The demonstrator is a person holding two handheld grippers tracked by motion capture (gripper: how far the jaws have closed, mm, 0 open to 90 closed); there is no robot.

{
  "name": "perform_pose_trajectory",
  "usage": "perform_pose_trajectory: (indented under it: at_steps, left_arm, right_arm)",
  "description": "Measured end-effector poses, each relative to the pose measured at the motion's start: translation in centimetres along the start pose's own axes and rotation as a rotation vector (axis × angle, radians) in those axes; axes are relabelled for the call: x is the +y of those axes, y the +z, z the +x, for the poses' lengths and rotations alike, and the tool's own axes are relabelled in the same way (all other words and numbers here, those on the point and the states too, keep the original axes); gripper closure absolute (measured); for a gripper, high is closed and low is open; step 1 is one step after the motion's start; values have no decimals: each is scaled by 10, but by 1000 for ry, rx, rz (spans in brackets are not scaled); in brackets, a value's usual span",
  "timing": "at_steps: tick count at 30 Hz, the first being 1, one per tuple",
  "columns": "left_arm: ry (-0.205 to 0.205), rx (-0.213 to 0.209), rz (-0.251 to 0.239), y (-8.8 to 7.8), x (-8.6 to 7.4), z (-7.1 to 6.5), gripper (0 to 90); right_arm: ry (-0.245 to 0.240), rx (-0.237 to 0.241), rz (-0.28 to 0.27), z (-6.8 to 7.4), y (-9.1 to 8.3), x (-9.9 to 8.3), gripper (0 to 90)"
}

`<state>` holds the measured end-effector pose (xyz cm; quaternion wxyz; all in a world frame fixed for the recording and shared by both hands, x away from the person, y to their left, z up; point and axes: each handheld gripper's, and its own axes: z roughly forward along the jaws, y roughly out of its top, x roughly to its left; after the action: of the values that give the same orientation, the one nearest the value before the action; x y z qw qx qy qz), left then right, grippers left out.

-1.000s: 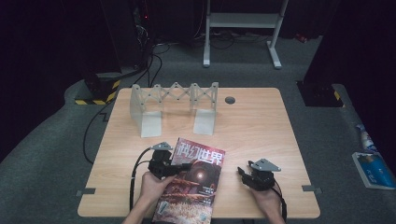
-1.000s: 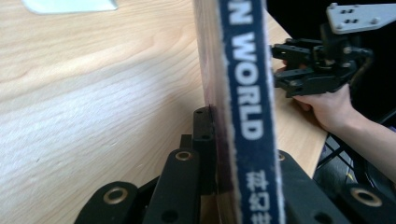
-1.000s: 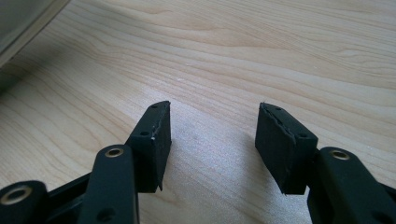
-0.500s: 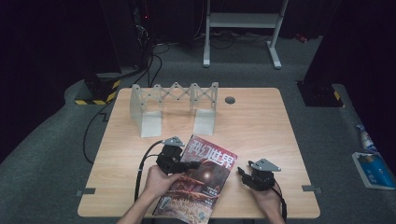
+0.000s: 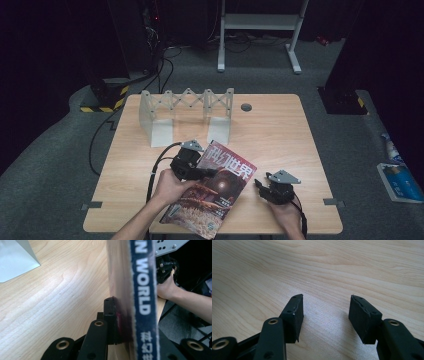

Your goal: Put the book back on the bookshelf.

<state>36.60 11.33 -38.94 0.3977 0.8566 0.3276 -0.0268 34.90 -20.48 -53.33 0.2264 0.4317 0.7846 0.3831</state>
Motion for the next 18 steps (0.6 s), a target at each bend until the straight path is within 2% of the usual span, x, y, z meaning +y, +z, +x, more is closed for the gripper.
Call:
perform_pose_trajectory:
  at_steps: [5, 10, 18]
  left_arm:
    - [35, 20, 25, -8, 11, -4, 838]
    - [68, 45, 24, -17, 23, -6, 838]
    - [95, 79, 43, -27, 37, -7, 839]
  right_arm:
    - [0, -1, 0, 0, 0, 0, 457]
    - [-1, -1, -1, 0, 0, 0, 457]
    - [0, -1, -1, 0, 0, 0, 454]
